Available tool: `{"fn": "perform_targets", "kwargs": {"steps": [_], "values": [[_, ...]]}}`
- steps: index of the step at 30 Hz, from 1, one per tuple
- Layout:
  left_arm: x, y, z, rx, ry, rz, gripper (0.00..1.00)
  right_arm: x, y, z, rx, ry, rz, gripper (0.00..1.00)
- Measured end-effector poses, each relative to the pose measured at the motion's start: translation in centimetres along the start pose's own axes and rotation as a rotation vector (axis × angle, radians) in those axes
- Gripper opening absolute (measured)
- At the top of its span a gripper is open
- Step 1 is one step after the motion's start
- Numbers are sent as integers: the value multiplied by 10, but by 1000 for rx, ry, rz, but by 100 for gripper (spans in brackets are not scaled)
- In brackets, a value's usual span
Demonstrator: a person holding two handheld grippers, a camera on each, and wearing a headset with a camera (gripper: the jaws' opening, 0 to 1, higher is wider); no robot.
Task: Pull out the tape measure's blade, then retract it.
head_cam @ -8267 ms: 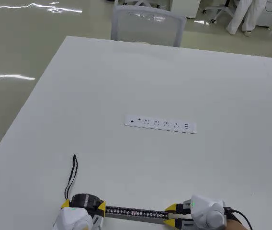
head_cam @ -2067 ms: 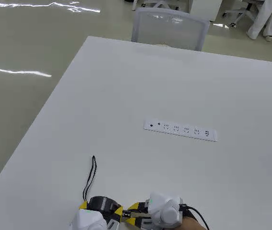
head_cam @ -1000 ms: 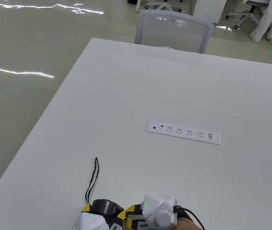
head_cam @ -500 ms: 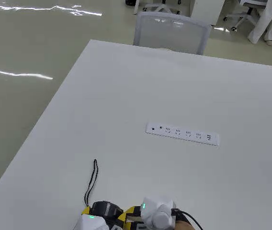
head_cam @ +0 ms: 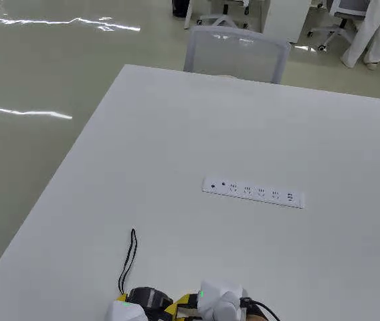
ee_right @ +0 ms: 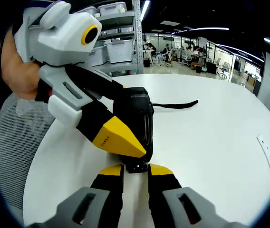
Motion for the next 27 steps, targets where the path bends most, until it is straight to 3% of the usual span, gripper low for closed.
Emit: {"fn": "perform_targets", "kwargs": {"steps": [4, 9, 15, 20, 27], "values": [[2, 0, 2, -32, -6, -11, 63, -1, 2, 3, -13, 4, -5, 22], [8, 2, 9, -131, -41, -10, 62, 3, 6, 12, -38, 0, 4, 24], [21, 10, 17, -170, -81, -28, 63, 7, 11, 19, -63, -1, 7, 26], [27, 13, 23, -205, -84, -47, 63, 8, 13, 29, -97, 11, 0, 27], [24, 17, 34, -245, -63, -94, 65, 6, 23, 45, -151, 5, -40, 32]]}}
Point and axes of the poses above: the centre of the closed fingertips' face, and the gripper's own axes: z roughly backward along the fingers, y roughly to its left, x roughly out of its top, the point moved 5 cm from there along z, roughly backward along the fingers, and after that the axes turned 8 degrees about -y, right-handed, at the moved point
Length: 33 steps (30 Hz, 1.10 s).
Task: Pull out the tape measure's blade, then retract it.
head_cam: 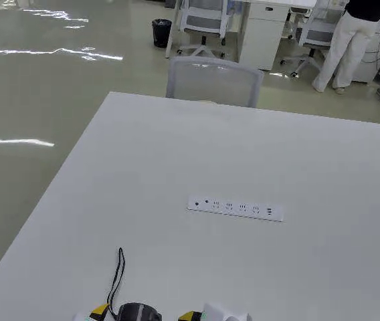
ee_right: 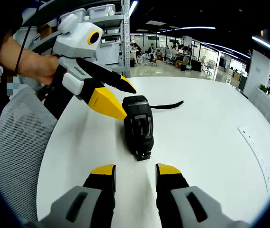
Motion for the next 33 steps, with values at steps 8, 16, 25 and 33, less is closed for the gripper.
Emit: {"fn": "perform_targets", "kwargs": {"steps": [8, 16, 25, 33], "values": [[2, -3, 11, -55, 11, -22, 70, 3, 4, 20, -69, -21, -44, 39], [10, -7, 22, -87, 10, -53, 73, 9, 10, 40, -150, -51, -115, 50], [7, -8, 37, -112, 34, -93, 78, 10, 20, 61, -207, -65, -139, 56], [8, -10, 49, -138, 60, -133, 78, 13, 29, 82, -266, -89, -181, 61]]}}
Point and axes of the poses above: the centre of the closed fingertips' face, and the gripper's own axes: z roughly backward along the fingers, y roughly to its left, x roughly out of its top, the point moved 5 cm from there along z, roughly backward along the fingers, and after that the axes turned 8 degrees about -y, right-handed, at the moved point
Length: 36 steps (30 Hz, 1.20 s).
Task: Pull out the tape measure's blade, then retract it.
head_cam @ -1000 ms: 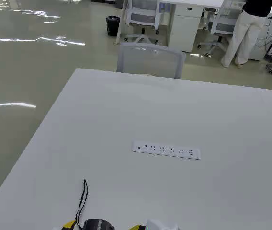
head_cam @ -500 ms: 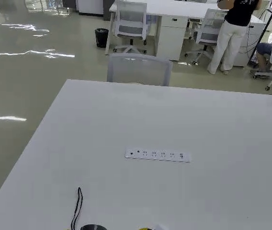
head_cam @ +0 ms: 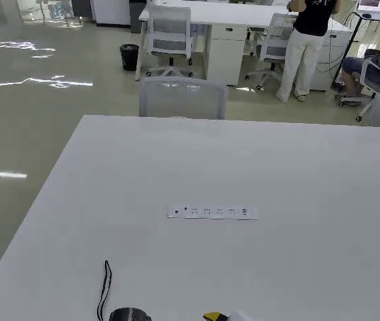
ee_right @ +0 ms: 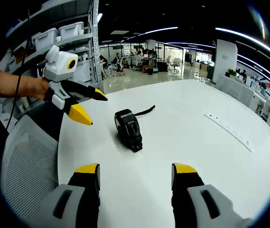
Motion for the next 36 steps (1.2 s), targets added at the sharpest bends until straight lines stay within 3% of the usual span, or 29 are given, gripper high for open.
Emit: {"fn": "perform_targets", "kwargs": {"steps": [21, 30, 36], "values": [[4, -3, 33, -48, 0, -16, 80, -1, -4, 63, -131, -52, -84, 72], [16, -6, 47, -56, -25, -34, 83, -4, -4, 89, -178, -61, -130, 81], [17, -4, 52, -47, -33, -31, 86, -8, 0, 101, -194, -53, -140, 85]]}}
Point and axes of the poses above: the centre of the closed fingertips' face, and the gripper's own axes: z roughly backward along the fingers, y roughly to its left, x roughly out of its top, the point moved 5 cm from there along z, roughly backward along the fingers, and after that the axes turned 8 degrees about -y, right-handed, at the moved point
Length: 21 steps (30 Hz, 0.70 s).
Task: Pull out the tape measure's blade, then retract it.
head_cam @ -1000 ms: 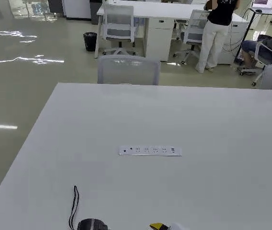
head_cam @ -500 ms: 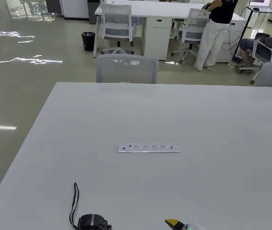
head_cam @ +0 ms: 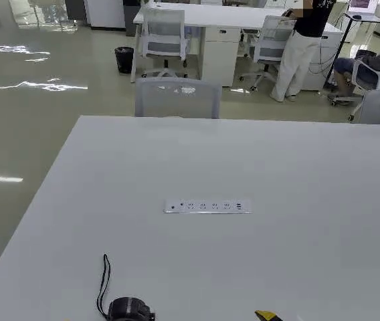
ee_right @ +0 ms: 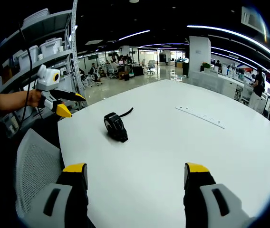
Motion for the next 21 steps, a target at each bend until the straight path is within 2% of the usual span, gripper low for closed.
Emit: {"fn": "perform_targets", "kwargs": {"steps": [5, 15, 21], "values": [[-2, 0, 5, -1, 4, -6, 87, -2, -1, 7, -12, -5, -14, 87], [-3, -3, 9, -42, 13, -61, 94, 5, -1, 17, -16, -42, -34, 91], [-4, -4, 9, -69, 17, -84, 98, 5, -5, 20, -25, -46, -39, 91]]}}
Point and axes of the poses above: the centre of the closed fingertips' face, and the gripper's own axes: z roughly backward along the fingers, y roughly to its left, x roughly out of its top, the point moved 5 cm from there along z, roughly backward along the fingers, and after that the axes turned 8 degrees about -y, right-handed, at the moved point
